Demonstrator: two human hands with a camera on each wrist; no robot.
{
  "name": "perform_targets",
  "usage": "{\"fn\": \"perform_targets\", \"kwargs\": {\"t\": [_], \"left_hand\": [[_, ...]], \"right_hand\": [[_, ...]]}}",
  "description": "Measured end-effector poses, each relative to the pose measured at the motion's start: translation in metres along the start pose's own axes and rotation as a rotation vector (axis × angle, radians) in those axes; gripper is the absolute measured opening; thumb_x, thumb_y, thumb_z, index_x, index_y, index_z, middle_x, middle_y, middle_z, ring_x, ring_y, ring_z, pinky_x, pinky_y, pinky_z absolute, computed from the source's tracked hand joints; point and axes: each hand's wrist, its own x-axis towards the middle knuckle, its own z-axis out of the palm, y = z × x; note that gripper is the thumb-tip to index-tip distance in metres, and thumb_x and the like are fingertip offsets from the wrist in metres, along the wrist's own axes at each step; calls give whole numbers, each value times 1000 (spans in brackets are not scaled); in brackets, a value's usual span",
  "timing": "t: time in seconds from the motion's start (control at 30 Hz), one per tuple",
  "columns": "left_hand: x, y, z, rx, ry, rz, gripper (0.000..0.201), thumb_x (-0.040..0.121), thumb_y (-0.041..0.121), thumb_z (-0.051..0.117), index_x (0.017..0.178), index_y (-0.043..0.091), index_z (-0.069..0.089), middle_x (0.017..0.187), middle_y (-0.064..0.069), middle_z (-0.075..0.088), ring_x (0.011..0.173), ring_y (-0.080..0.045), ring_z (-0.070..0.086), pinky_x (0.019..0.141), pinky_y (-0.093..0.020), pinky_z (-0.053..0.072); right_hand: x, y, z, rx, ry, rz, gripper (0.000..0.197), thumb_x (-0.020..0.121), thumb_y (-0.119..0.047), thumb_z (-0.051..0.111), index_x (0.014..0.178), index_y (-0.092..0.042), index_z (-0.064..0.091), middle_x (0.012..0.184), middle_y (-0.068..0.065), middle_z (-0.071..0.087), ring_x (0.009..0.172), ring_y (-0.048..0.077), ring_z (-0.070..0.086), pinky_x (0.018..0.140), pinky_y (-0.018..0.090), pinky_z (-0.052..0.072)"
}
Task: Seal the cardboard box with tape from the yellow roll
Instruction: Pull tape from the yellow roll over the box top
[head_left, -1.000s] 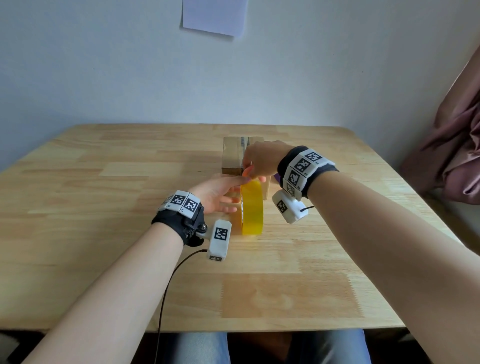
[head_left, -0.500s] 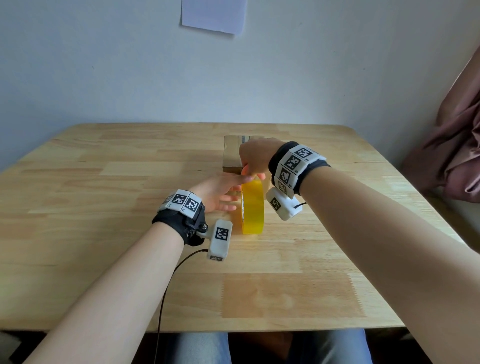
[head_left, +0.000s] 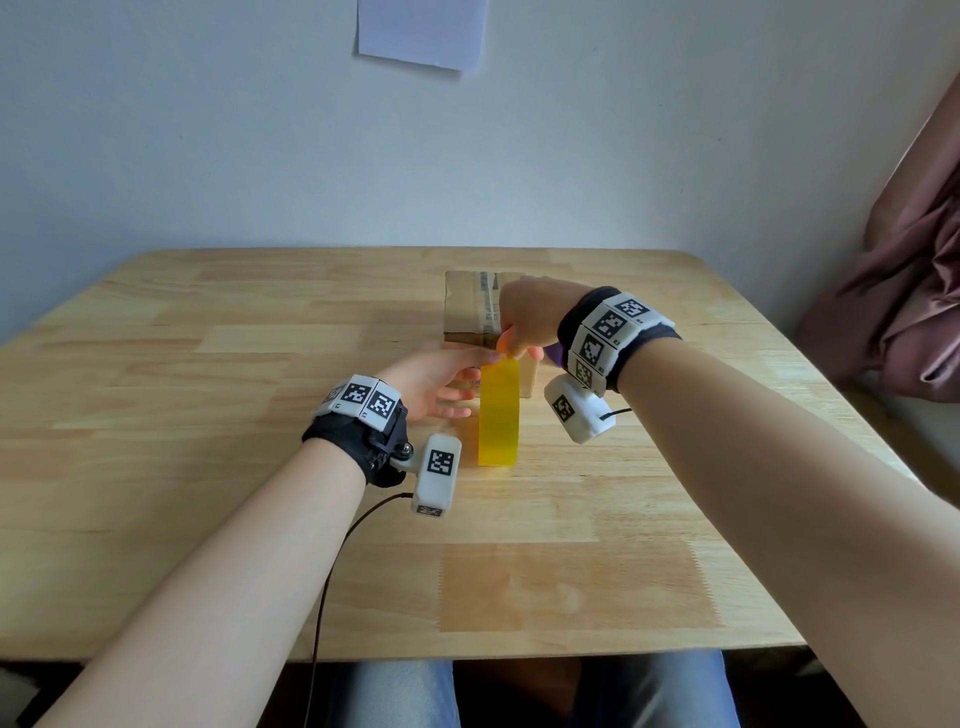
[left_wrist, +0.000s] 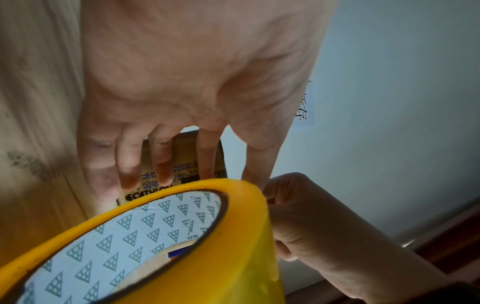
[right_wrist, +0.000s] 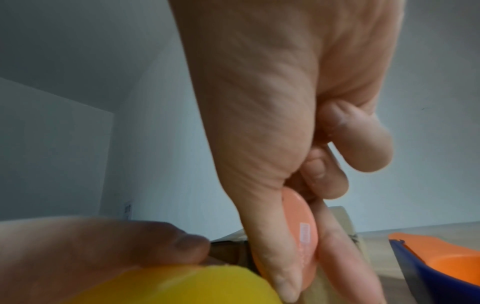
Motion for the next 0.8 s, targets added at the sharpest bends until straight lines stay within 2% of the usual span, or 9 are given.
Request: {"fn": "perform_targets", "kwargs": {"t": [0.1, 0.23, 0.33, 0.43, 0.53, 0.6, 0.67, 0.73, 0.8], "left_hand": [[-1, 1, 0, -1, -8, 3, 53, 79, 39, 83, 125, 18, 67, 115, -9, 69, 103, -25, 67, 68, -36, 58], [-2, 0, 0, -22, -8, 10, 49, 77, 37, 85, 118, 14, 72, 113, -15, 70, 99, -28, 68, 69, -36, 58], [-3, -1, 3, -37, -20, 18, 42, 81, 34, 83, 115, 13, 72, 108, -11, 69, 92, -26, 66, 65, -35, 58], [-5, 1, 6, -33, -17, 23, 42, 85, 28, 79, 122, 11, 69, 103, -9, 70, 82, -23, 66, 58, -32, 56], [-6, 2, 10, -36, -8, 30, 42, 88, 24, 78, 127, 15, 66, 92, -4, 71, 71, -19, 67, 55, -29, 56], [-5, 2, 12, -36, -12, 31, 43, 88, 25, 78, 128, 19, 64, 89, -1, 72, 69, -17, 69, 57, -29, 57], [-4, 2, 13, -24, -14, 38, 45, 87, 26, 79, 129, 21, 64, 94, -1, 73, 68, -15, 70, 56, -29, 58], [-4, 2, 13, -19, -10, 41, 46, 86, 28, 80, 128, 23, 65, 97, -1, 73, 65, -14, 71, 56, -30, 58], [-3, 1, 13, -18, -9, 40, 46, 85, 30, 80, 128, 25, 65, 97, 1, 73, 64, -13, 72, 58, -31, 59]], "right_hand": [[-6, 8, 2, 18, 3, 10, 25, 90, -22, 73, 72, -5, 70, 62, 4, 73, 52, 15, 67, 60, 29, 59], [-8, 21, 13, -2, -1, 59, 24, 88, -21, 73, 68, -8, 68, 62, 3, 75, 56, 18, 68, 71, 37, 65], [-8, 35, 22, 85, -36, 101, 19, 87, -24, 70, 76, -9, 74, 64, 0, 78, 66, 18, 74, 74, 39, 64], [-14, 50, 34, 215, -94, 180, 22, 95, -30, 64, 86, -11, 71, 79, -3, 81, 69, 13, 71, 65, 32, 55], [-24, 70, 56, 389, -144, 266, 25, 100, -35, 60, 102, -12, 71, 91, -7, 82, 69, 14, 69, 56, 27, 46], [-30, 85, 75, 517, -162, 317, 31, 99, -36, 61, 105, -9, 75, 89, -7, 83, 67, 16, 68, 56, 27, 49], [-35, 99, 93, 593, -158, 380, 40, 97, -44, 64, 95, -7, 81, 81, -6, 82, 66, 18, 66, 59, 29, 52], [-39, 108, 107, 635, -142, 435, 46, 93, -49, 70, 93, -4, 80, 76, 0, 81, 59, 19, 63, 62, 32, 55], [-42, 112, 114, 630, -135, 478, 51, 88, -53, 74, 96, -3, 77, 77, 4, 81, 57, 20, 64, 69, 36, 58]]}}
